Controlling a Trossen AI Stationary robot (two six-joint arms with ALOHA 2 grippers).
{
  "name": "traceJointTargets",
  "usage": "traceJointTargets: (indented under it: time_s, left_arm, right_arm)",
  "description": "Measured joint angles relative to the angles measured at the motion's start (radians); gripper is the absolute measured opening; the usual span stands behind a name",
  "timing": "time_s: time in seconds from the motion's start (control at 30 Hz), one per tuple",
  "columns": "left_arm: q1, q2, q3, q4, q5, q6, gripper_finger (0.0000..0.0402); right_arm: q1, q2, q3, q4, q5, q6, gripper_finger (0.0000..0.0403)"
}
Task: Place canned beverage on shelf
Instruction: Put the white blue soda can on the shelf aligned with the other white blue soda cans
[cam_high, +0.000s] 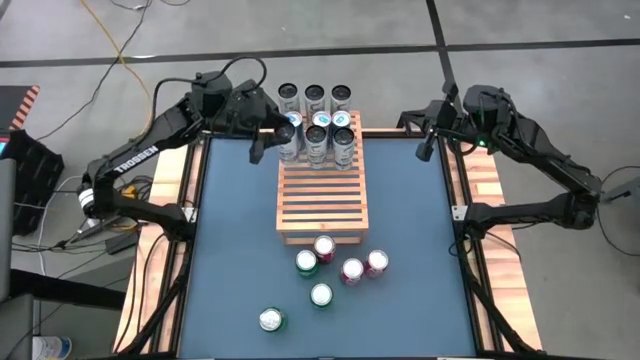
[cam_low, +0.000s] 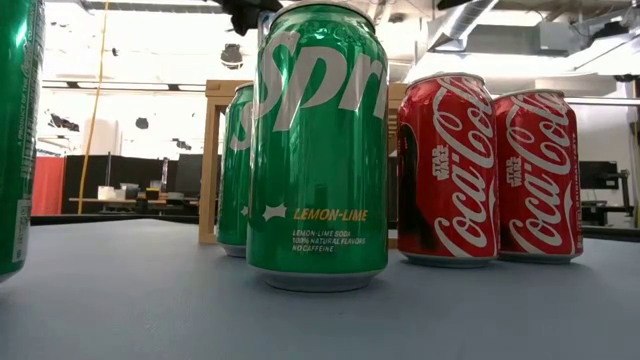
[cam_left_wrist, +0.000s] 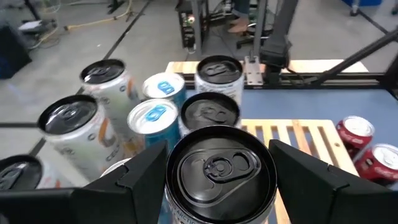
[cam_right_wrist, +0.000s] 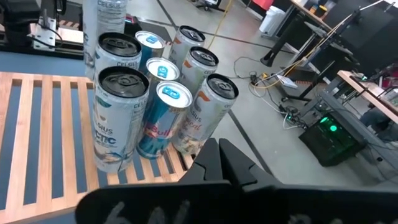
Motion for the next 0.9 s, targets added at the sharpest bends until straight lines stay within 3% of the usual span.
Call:
traceJointTargets:
  time_s: [0.37,0.9]
  left_arm:
    - [0.008,-0.040,-0.150,0.193,-0.010,-0.034,0.0236]
    - [0.006,-0.035,-0.150,0.112,-0.029,-0.029,0.0236]
  right_arm:
    - [0.000,0.000,0.000,0.038,0.000,-0.033,0.0000]
    - [0.000,0.000,0.000,0.041,0.000,-0.035,0.0000]
